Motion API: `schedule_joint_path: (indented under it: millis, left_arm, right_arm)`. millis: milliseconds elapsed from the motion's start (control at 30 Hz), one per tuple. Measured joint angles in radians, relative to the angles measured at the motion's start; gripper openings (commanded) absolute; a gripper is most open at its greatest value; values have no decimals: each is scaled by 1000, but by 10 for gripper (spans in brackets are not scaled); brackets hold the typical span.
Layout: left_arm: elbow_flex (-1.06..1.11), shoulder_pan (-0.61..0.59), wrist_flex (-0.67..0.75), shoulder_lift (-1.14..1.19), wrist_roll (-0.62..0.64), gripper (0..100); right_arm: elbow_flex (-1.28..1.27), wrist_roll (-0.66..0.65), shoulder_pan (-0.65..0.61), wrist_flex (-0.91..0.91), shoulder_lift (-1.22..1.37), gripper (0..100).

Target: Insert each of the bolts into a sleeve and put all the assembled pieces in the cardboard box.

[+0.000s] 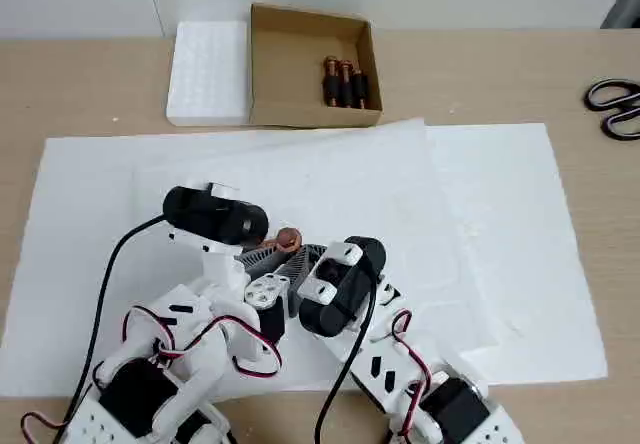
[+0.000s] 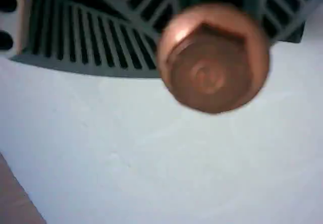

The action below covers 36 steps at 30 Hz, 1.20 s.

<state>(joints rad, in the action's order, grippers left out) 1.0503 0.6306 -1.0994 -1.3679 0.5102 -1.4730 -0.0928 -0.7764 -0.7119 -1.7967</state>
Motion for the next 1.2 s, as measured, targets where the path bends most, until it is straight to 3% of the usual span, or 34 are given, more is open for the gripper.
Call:
schedule_joint_path:
  millis: [467, 700, 867, 1200]
  left_arm:
    - [9, -20, 14, 0, -6, 181]
    - [-8, -155, 5, 11, -132, 181]
    - [-35, -189, 5, 14, -192, 181]
    - [-236, -212, -23, 20, -153, 181]
  right_arm:
    - [0, 0, 2, 0, 0, 4]
    - [8, -2, -3, 5, -5, 4]
    - [8, -2, -5, 5, -5, 4]
    - [8, -2, -2, 8, -5, 4]
